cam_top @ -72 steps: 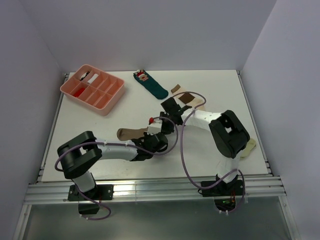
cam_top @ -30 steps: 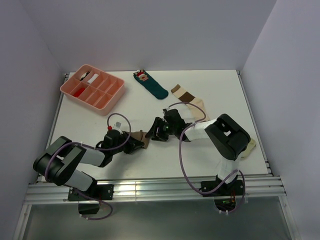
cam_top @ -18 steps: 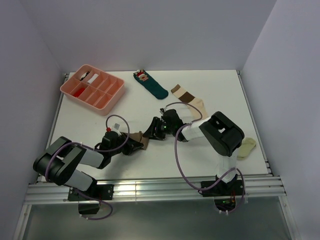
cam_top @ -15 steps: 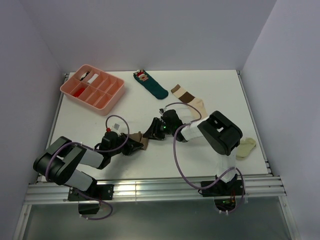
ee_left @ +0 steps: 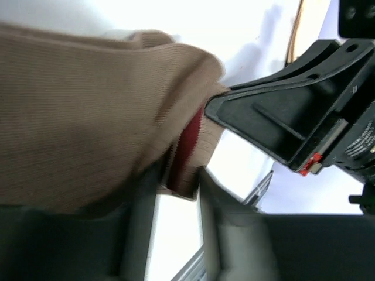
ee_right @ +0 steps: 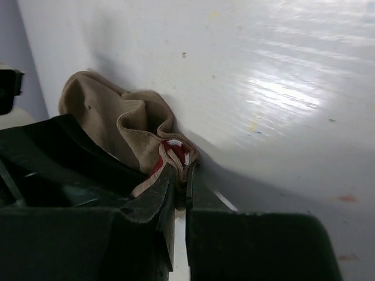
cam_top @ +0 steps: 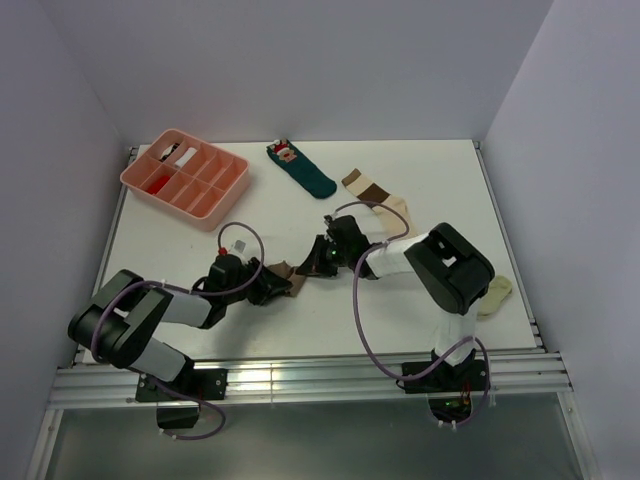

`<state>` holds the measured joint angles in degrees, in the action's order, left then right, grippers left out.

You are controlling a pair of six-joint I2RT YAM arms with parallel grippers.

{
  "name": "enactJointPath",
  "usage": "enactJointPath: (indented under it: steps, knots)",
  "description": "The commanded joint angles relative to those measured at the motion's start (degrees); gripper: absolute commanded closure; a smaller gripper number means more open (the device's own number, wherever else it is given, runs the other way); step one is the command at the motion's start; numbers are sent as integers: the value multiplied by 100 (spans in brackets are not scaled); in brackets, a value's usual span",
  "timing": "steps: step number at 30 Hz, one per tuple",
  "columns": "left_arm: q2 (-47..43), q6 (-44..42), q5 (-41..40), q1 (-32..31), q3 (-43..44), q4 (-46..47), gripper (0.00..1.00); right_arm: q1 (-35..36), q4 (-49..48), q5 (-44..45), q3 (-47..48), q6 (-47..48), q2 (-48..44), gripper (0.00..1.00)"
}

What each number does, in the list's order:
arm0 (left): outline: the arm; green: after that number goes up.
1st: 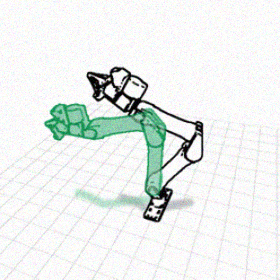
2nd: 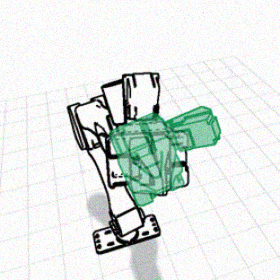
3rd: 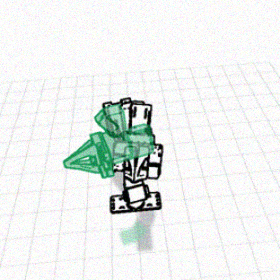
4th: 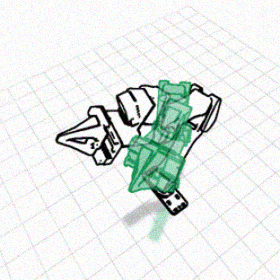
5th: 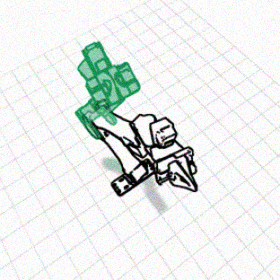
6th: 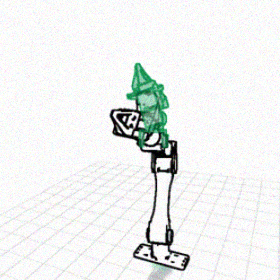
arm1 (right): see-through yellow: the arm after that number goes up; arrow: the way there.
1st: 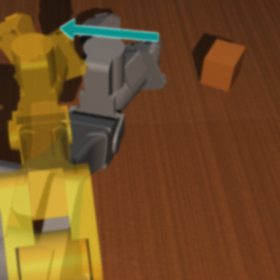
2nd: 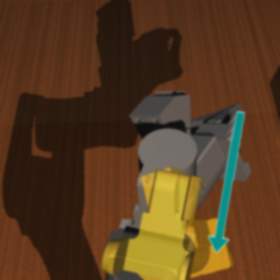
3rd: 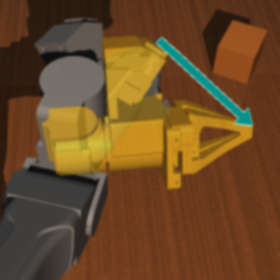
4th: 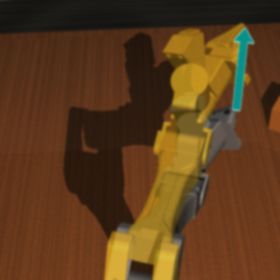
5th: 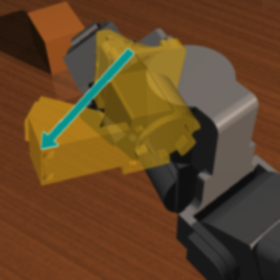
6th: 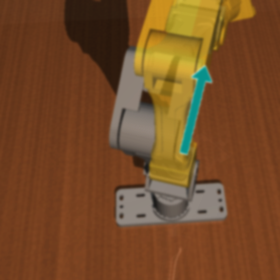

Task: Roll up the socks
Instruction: Roll the sock at the center of the board.

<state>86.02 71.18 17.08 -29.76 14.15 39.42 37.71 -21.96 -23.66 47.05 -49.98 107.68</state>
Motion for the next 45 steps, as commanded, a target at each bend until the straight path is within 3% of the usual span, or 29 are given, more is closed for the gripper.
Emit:
enactJointPath:
  steps: [1,4,8,16,24,32,40,45]
  knots:
    - [-217,-595,-380,23,421,-961,57,-168,1524,774,182,716,-255,100]
    - [-349,-947,-618,23,834,-1454,52,-194,2052,1081,322,998,-432,100]
    - [-375,-1360,-917,23,1273,-1937,51,-238,2494,1355,428,1209,-633,100]
    - [72,-1651,-1382,23,1740,-2237,64,-352,3214,1742,612,1569,-924,100]
    - [1048,-1958,-1602,23,2416,-2412,70,-352,3750,2031,823,1772,-994,100]
    - [1698,-2319,-1682,67,3251,-2808,72,-370,4015,2155,841,1886,-1144,100]
    - [1892,-2301,-1690,67,3427,-3010,70,-361,3365,1830,481,1808,-1565,100]
    - [1840,-2240,-1594,67,3278,-2826,67,-361,3495,1812,603,1825,-1434,100]
